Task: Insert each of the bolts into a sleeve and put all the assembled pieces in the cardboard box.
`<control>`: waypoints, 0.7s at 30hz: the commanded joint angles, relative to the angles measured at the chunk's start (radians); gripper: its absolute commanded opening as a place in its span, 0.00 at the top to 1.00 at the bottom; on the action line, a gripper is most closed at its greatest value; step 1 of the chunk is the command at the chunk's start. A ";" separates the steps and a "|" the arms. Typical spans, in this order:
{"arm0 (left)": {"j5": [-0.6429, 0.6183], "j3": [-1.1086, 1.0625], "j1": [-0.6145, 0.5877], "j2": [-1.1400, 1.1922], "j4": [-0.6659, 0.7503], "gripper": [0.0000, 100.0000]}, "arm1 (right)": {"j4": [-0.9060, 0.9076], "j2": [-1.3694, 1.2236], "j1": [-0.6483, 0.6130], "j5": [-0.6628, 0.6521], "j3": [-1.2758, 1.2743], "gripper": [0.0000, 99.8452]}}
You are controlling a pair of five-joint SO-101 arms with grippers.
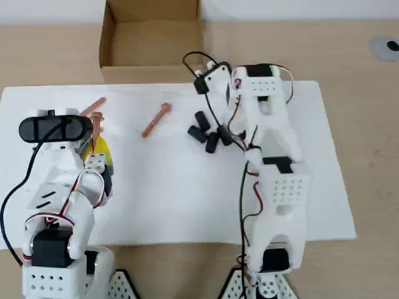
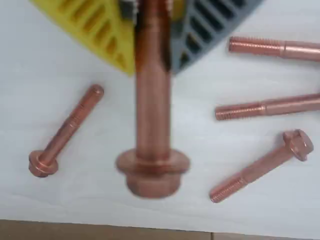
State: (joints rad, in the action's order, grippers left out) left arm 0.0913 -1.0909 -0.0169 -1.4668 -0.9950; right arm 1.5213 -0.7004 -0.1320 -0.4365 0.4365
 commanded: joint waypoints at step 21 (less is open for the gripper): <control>0.032 0.003 0.011 -0.013 0.018 1.00 | -0.020 -0.022 0.012 -0.011 0.012 0.99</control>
State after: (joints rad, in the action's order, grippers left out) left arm 0.1128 -1.0940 -0.0169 -1.4668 -0.9950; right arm 1.4952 -0.7096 -0.1212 -0.4473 0.4473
